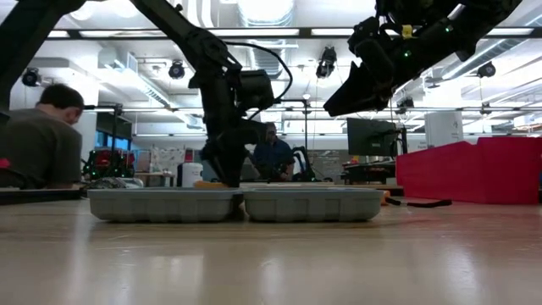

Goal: Prefit tool cases
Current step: Put the yellow hammer into the gray pre-fit tool case

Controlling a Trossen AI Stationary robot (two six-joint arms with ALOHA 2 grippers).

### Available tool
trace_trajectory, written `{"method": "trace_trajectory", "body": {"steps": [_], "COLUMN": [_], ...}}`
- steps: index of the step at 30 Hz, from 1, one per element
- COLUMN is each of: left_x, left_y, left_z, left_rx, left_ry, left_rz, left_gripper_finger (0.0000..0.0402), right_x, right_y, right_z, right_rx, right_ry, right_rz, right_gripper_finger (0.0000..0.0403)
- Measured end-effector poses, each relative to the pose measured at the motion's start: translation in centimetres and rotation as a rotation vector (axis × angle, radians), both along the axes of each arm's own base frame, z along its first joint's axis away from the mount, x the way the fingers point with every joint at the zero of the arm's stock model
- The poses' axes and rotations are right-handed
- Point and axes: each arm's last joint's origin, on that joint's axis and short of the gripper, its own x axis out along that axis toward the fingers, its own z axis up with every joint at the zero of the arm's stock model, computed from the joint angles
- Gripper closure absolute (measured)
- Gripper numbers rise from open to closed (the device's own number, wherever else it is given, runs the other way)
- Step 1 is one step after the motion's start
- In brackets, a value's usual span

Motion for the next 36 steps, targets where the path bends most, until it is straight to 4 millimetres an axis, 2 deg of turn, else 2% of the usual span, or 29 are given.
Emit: {"method": "trace_trajectory", "body": {"steps": [5, 19, 28, 36], "left_x": [0.1, 1.7, 2.8, 3.2], "left_y": [-0.6, -2.8, -5.5, -7.5], "left_z": [0.5, 4.4, 5.9, 6.3], "left_rx": [-0.007, -0.025, -0.04, -0.082], "left_ry": [0.011, 0.012, -0.016, -0.062], "left_rz": [-0.009, -0.033, -0.087, -0.123], "left_gripper_finger": [0.0316, 0.0316, 0.0314, 0.0313], "right_x": [0.0, 0.0, -0.4, -1.9], "right_y": [0.0, 0.0, 0.0, 0.2], "right_z": [0.0, 0.0, -0.3, 2.2], "right_rx": [0.012, 0.015, 0.019, 0.005], "right_ry": [-0.005, -0.005, 0.045, -0.051], "right_rz": [-0.006, -0.008, -0.007, 0.005], "right_gripper_finger": [0.0204, 0.0204, 0.0204, 0.0204]}}
